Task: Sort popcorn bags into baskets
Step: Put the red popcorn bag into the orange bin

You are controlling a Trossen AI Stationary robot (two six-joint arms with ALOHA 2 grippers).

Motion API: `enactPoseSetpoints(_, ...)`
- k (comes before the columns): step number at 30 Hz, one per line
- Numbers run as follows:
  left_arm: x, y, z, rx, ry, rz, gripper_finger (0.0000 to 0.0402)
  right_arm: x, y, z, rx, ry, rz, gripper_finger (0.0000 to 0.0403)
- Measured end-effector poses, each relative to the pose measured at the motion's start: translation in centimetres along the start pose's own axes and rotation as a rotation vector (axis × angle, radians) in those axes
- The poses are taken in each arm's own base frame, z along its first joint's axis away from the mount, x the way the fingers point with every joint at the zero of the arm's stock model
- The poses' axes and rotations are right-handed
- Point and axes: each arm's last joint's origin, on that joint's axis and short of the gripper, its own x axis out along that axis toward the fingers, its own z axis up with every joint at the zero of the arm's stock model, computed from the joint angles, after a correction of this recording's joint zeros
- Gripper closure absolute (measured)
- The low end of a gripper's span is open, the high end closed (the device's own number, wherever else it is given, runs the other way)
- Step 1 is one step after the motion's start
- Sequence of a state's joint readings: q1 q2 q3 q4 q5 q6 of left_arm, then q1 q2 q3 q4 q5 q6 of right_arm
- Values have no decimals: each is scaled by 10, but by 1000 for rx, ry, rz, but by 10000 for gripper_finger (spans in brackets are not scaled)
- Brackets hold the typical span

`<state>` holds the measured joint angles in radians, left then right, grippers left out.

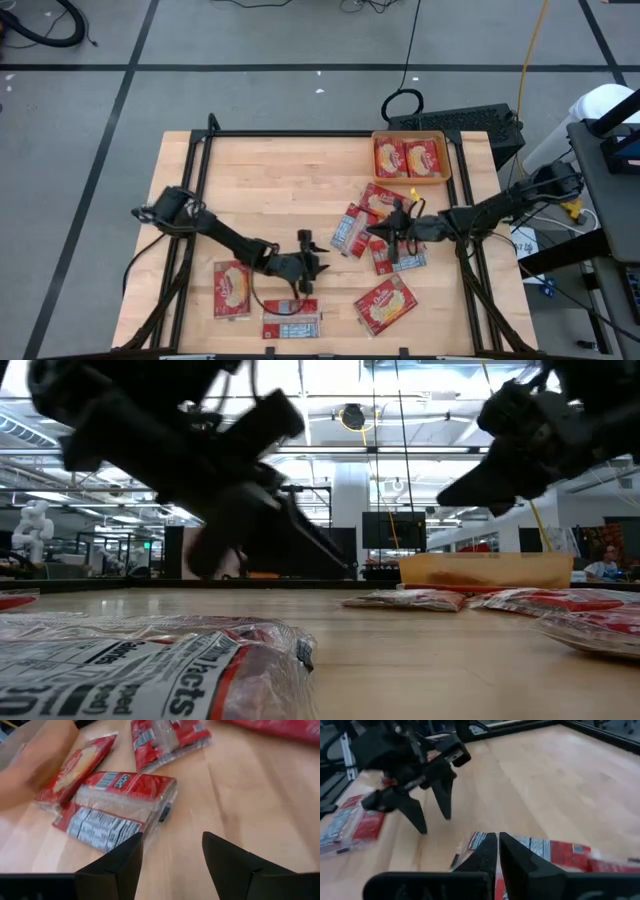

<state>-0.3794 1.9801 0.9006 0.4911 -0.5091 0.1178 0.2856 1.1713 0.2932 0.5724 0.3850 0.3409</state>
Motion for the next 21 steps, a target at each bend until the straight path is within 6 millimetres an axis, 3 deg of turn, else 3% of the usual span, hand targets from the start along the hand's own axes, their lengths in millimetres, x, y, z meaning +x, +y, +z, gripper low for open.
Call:
enactPoseSetpoints(6, 28, 12, 7, -3, 9, 13, 150, -6, 7, -9, 54, 1, -13, 390)
enactPoseSetpoints(12, 34, 21, 2, 29, 52, 12, 101, -7, 14, -14, 74, 1, -13, 390)
enactPoseSetpoints(21, 40, 34, -5, 90, 100, -7, 145, 2, 18, -22, 84, -6, -7, 390)
